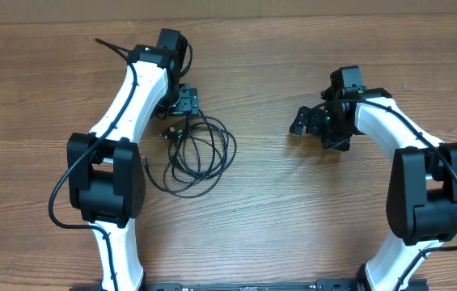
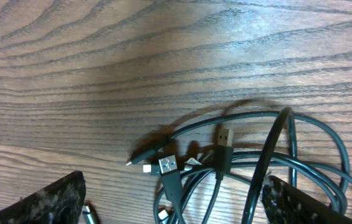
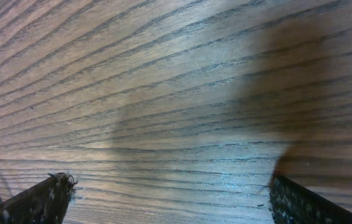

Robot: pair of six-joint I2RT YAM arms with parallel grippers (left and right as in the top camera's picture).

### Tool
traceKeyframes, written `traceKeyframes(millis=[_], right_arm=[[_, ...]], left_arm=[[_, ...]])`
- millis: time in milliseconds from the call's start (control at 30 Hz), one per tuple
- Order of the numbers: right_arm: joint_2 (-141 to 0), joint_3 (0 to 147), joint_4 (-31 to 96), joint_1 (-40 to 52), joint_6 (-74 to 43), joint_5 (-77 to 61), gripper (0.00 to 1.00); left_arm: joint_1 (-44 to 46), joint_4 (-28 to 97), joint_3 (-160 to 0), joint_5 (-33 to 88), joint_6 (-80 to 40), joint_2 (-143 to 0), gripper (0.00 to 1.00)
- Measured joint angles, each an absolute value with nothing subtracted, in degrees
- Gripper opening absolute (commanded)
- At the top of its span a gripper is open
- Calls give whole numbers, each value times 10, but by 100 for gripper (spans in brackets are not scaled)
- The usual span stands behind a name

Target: Untangle cables

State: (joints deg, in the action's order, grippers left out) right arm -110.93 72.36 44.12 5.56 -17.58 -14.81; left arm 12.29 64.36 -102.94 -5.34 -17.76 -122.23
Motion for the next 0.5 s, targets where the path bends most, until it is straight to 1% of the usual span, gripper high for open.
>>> traceKeyframes(millis=[167, 300, 367, 400, 500], right_arm=[[-1109, 724, 441, 56, -175, -148, 100], [-1109, 724, 441, 56, -176, -148, 100], [-1109, 724, 441, 56, -176, -148, 100], [-1109, 724, 441, 56, -176, -148, 100], [-1109, 724, 441, 56, -176, -148, 100]], left_arm=[[124, 643, -1028, -39, -179, -1222, 87], [128, 634, -1018, -8, -179, -1222, 80], [134, 622, -1007, 8, -179, -1222, 72], [138, 613, -1000, 15, -178, -1222, 66], [152, 586, -972, 27, -178, -1222, 36]])
